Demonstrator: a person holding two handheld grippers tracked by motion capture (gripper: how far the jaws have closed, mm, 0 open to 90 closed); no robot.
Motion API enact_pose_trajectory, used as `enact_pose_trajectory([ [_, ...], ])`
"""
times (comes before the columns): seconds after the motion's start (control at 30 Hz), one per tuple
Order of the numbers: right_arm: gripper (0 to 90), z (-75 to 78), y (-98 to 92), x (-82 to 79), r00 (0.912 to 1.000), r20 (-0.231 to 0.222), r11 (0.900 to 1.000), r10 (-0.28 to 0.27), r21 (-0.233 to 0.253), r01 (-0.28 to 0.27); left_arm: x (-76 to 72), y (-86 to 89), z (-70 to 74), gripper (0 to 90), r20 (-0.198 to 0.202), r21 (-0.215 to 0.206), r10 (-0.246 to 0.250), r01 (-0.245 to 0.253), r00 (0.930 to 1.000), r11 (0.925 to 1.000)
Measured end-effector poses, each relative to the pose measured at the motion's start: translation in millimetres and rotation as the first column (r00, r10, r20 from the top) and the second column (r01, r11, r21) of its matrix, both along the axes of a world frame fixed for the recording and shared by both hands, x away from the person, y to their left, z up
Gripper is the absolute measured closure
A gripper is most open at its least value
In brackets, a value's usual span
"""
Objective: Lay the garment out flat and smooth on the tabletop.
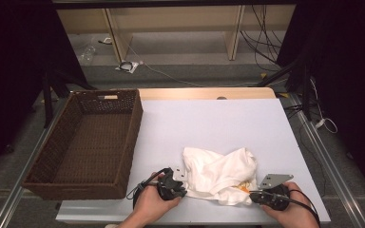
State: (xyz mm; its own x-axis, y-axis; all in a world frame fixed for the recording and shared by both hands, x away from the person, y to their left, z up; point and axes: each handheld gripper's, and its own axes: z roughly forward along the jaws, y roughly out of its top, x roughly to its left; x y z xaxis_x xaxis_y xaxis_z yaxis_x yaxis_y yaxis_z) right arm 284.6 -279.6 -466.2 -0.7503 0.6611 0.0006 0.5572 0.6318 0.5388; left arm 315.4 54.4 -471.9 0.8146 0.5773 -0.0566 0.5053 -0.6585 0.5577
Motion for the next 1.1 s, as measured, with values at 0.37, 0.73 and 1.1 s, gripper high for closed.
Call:
enact_pose_trajectory([
  [0.37, 72.9, 15.5, -2.8, 5.0, 0.9938, 0.100, 0.994, -0.048, 0.099, 0.038, -9.4, -27.7, 17.8, 43.4, 0.291, 0.053, -0.263, 0.259, 0.9197, 0.9644],
  [0.73, 69.0, 7.0, 3.8, 21.0, 0.9907, 0.123, 0.989, -0.059, 0.144, 0.041, -6.2, -54.9, -2.3, 58.6, 0.309, 0.161, -0.371, 0.337, 0.8756, 0.9278],
  [1.1, 68.8, 9.0, 6.9, 26.5, 0.9903, 0.127, 0.987, -0.058, 0.156, 0.038, 4.8, -49.1, 13.6, 86.6, 0.233, 0.083, -0.309, 0.298, 0.9222, 0.9511],
])
